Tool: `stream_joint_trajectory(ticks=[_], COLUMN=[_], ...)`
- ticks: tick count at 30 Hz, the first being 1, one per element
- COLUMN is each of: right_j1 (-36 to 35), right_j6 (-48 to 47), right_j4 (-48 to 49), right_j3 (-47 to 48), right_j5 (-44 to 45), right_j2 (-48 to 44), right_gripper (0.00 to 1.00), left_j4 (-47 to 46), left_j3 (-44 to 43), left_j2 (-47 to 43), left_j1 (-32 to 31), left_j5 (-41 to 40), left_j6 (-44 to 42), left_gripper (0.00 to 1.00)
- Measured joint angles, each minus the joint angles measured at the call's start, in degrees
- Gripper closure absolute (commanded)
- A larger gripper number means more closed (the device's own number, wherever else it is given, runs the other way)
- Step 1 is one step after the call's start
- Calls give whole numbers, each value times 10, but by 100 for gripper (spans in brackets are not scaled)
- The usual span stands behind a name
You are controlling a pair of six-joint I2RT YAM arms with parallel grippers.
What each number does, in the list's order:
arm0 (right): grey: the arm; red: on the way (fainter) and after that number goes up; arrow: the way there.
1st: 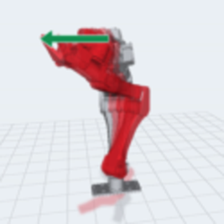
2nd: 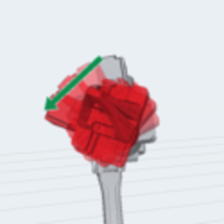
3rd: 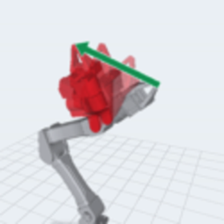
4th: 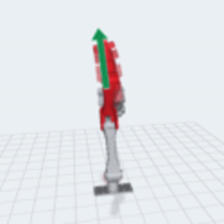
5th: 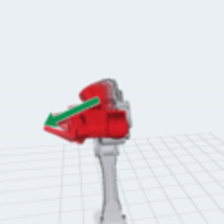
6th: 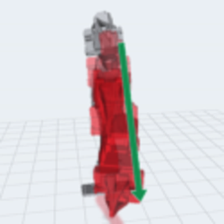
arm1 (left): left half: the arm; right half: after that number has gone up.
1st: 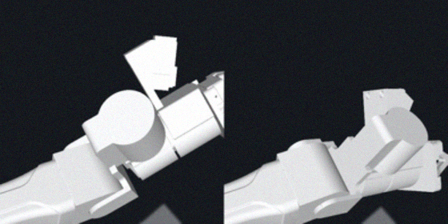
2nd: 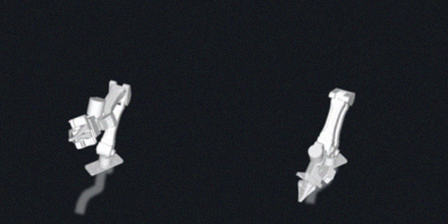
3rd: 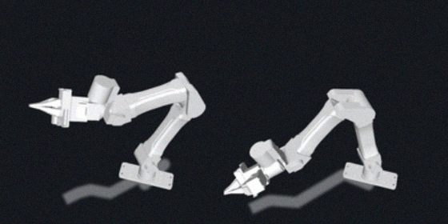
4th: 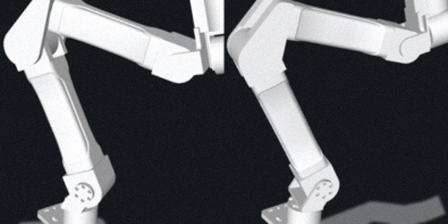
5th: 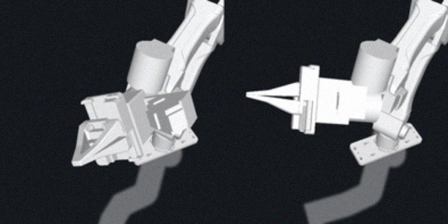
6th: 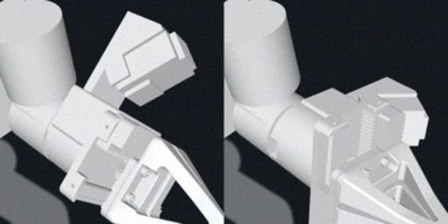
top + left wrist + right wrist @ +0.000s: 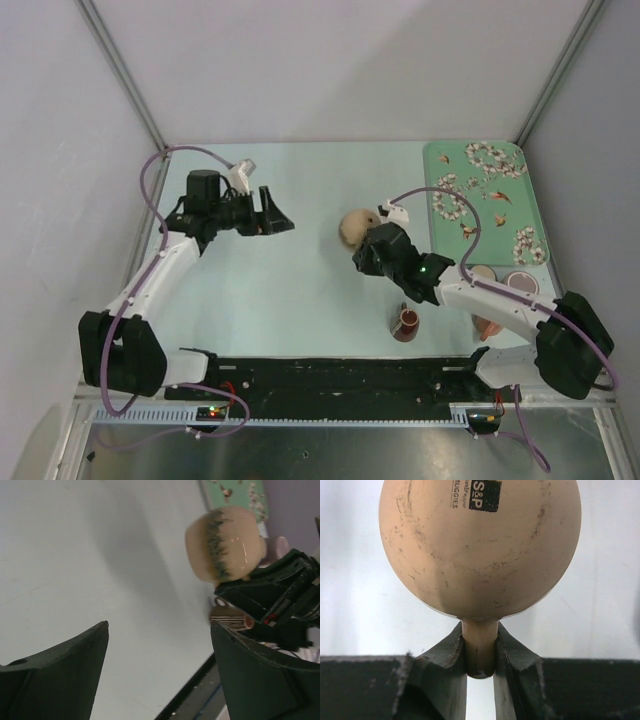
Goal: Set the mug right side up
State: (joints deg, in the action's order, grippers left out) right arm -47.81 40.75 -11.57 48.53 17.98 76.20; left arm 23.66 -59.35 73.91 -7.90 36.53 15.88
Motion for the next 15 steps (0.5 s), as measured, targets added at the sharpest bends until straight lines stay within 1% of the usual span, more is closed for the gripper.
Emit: stream_joint_trajectory(ticks=[2, 4, 6, 7, 9, 11, 15], right_j1=[0, 3, 8, 12, 20, 27, 35], right_j6=[10, 22, 37, 45, 59, 72, 92], right_j4=[24, 40, 33, 24, 0, -20, -62], right_j3=[0, 1, 10, 19, 44, 70, 123], right_j5=[-18, -37, -56, -62, -72, -84, -103], right_j2=[-14, -30, -45, -48, -50, -51, -51], right_gripper=[100, 100, 100, 100, 100, 100, 100], left_j4=[-10, -9, 0, 7, 19, 23, 43], left_j3=[-1, -10, -40, -62, -107, -141, -134], left_j2=[6, 7, 7, 7, 7, 0, -50], left_j1=[-17, -23, -24, -27, -37, -62, -94], left_j5=[25, 33, 24, 10, -30, -83, -118], left_j6=[29, 31, 0, -31, -108, -242, -495], left_gripper=[20, 17, 13, 12, 11, 11, 11])
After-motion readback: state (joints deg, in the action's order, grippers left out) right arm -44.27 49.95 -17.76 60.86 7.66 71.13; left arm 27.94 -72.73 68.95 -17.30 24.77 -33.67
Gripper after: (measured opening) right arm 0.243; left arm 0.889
